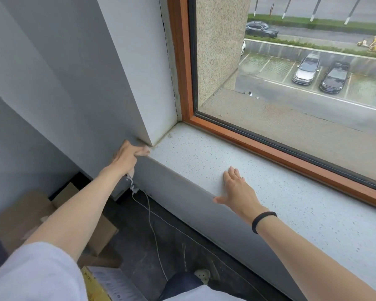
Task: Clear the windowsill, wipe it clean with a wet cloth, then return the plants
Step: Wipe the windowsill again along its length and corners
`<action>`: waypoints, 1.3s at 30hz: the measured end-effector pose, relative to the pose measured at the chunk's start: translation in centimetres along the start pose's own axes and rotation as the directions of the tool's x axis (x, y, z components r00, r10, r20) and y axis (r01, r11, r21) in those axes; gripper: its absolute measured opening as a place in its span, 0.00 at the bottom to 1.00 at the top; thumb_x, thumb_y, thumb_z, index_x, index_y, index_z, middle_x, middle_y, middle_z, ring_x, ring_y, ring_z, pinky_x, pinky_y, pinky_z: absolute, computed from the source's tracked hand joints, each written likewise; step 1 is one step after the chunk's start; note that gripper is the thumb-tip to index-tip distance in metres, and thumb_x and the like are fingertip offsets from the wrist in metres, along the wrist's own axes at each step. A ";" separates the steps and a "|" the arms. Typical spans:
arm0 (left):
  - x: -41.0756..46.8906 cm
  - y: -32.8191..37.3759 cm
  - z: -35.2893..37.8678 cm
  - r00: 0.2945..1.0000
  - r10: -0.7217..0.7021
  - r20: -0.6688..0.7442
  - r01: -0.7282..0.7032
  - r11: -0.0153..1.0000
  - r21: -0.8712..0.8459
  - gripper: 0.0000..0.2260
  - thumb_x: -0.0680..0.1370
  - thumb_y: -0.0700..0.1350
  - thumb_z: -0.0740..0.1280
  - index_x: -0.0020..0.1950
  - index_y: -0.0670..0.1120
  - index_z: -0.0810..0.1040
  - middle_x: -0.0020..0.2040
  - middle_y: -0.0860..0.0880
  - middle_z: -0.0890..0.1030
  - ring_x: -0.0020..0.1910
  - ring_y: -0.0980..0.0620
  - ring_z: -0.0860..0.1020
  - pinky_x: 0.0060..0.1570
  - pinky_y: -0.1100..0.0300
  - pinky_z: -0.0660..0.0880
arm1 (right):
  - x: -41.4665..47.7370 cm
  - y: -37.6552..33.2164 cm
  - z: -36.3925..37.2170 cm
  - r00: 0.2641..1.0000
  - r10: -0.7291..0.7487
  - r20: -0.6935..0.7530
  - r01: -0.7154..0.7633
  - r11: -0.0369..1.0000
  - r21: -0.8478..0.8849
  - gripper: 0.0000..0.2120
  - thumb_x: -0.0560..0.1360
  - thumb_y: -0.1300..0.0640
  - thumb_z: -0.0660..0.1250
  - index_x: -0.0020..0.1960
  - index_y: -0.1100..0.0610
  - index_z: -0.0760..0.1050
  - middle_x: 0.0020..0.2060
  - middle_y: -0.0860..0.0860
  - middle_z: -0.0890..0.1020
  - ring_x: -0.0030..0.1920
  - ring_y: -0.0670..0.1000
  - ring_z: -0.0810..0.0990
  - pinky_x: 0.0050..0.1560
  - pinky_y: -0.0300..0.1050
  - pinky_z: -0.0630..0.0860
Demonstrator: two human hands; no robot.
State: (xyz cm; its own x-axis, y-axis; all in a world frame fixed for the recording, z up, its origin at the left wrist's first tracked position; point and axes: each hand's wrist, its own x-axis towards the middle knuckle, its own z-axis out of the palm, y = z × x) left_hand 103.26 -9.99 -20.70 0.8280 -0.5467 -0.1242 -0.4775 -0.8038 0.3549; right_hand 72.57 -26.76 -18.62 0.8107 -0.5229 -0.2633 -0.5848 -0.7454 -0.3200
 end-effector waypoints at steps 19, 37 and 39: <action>-0.2 0.4 -0.5 0.988 -0.145 -0.050 0.145 0.989 -0.016 0.17 0.78 0.36 0.56 0.61 0.49 0.77 0.61 0.43 0.72 0.60 0.38 0.72 0.54 0.48 0.73 | 0.3 -0.5 -0.1 1.000 0.000 0.019 0.001 1.000 -0.012 0.43 0.72 0.45 0.69 0.76 0.63 0.51 0.76 0.60 0.48 0.77 0.57 0.46 0.75 0.50 0.53; -2.3 2.2 -0.3 0.990 -0.070 -0.121 0.079 0.994 0.072 0.27 0.77 0.29 0.53 0.67 0.55 0.73 0.59 0.42 0.68 0.57 0.38 0.71 0.56 0.47 0.70 | -0.4 -0.8 0.7 1.000 0.012 0.015 -0.012 0.998 -0.058 0.38 0.71 0.43 0.70 0.71 0.63 0.60 0.72 0.58 0.59 0.73 0.57 0.58 0.70 0.51 0.64; -3.0 2.3 0.6 0.990 -0.048 -0.129 0.055 0.997 0.055 0.17 0.79 0.34 0.54 0.61 0.51 0.74 0.59 0.44 0.71 0.55 0.40 0.72 0.55 0.47 0.70 | -0.3 -1.0 0.6 1.000 0.016 0.022 -0.014 0.998 -0.060 0.39 0.72 0.44 0.69 0.72 0.63 0.58 0.74 0.59 0.57 0.75 0.57 0.55 0.73 0.51 0.61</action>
State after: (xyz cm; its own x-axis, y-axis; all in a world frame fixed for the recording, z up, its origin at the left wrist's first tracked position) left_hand 99.50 -10.30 -20.02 0.8810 -0.4727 -0.0201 -0.4463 -0.8444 0.2964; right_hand 72.90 -25.59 -18.76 0.8006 -0.5255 -0.2879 -0.5935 -0.7613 -0.2609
